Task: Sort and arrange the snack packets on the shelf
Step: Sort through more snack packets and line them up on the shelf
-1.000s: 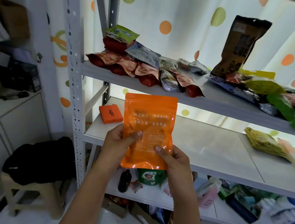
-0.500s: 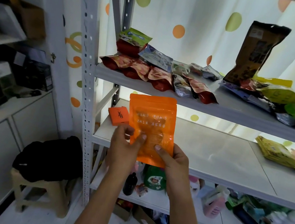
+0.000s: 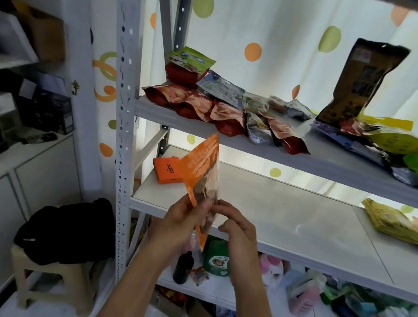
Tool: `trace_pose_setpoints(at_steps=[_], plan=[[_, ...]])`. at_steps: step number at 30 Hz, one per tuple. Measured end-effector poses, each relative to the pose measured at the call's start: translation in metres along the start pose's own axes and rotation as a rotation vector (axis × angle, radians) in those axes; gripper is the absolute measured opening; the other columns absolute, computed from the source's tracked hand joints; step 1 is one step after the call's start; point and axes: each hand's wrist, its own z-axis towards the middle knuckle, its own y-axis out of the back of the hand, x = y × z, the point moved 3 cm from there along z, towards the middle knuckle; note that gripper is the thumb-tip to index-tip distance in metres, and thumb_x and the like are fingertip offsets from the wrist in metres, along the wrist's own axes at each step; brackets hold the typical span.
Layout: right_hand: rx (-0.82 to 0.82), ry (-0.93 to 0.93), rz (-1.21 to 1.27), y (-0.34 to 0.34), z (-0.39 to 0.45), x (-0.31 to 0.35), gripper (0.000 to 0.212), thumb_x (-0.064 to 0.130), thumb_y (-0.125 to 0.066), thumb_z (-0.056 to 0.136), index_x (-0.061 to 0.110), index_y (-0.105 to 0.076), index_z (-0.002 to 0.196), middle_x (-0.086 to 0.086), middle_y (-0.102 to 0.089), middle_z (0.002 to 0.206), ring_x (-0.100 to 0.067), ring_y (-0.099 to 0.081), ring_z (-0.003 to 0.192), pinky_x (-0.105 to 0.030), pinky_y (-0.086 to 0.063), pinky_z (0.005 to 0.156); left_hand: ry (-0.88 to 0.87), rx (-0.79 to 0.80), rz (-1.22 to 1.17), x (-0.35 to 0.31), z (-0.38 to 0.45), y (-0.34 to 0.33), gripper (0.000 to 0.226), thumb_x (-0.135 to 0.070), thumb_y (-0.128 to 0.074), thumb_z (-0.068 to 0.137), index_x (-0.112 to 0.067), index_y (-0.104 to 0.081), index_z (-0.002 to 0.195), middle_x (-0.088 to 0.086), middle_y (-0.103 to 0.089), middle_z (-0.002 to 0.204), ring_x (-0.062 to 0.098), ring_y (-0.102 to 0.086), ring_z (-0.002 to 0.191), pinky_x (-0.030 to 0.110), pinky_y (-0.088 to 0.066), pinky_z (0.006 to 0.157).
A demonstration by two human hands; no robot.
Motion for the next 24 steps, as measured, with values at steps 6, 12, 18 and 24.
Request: trace_pose_setpoints(at_steps=[6, 12, 18, 24], plan=[[-0.204, -0.01, -0.097, 0.012, 0.004, -0.008, 0.026, 0.015, -0.064, 0.092, 0.027, -0.065, 0.115, 0.013, -0.067, 0.111, 0.0, -0.066, 0.096, -0.016, -0.054, 0.069, 0.07, -0.096, -0.048, 0.0, 0.002, 0.007, 0.026, -0.046, -0.051, 0.097, -0.032, -0.071, 0.106, 0.001, -0.075, 0.102, 0.023, -0.071, 0.097, 0.051, -0.052, 0.095], [-0.164, -0.073, -0.033, 0.02, 0.0, -0.001, 0.022, 0.02, -0.07, 0.089, 0.023, -0.066, 0.111, 0.006, -0.075, 0.101, -0.009, -0.073, 0.087, -0.021, -0.057, 0.068, 0.023, -0.066, -0.114, -0.007, 0.003, 0.003, 0.027, -0.039, -0.051, 0.098, -0.024, -0.068, 0.112, 0.002, -0.075, 0.102, 0.023, -0.073, 0.094, 0.049, -0.056, 0.088], [-0.268, -0.074, 0.032, 0.024, 0.001, 0.006, 0.017, 0.014, -0.073, 0.086, 0.016, -0.069, 0.102, -0.001, -0.077, 0.093, -0.019, -0.074, 0.082, -0.034, -0.059, 0.071, -0.061, -0.044, -0.129, -0.017, 0.002, 0.0, 0.021, -0.014, -0.064, 0.091, -0.016, -0.068, 0.111, 0.005, -0.075, 0.103, 0.026, -0.072, 0.097, 0.044, -0.058, 0.081], [-0.309, -0.014, 0.049, 0.028, 0.0, 0.02, 0.013, 0.012, -0.072, 0.086, 0.016, -0.069, 0.099, 0.0, -0.076, 0.089, -0.016, -0.074, 0.079, -0.024, -0.057, 0.061, -0.132, -0.049, -0.072, -0.028, 0.006, -0.005, 0.025, -0.009, -0.069, 0.087, -0.022, -0.067, 0.108, 0.001, -0.075, 0.101, 0.023, -0.072, 0.094, 0.045, -0.058, 0.08]])
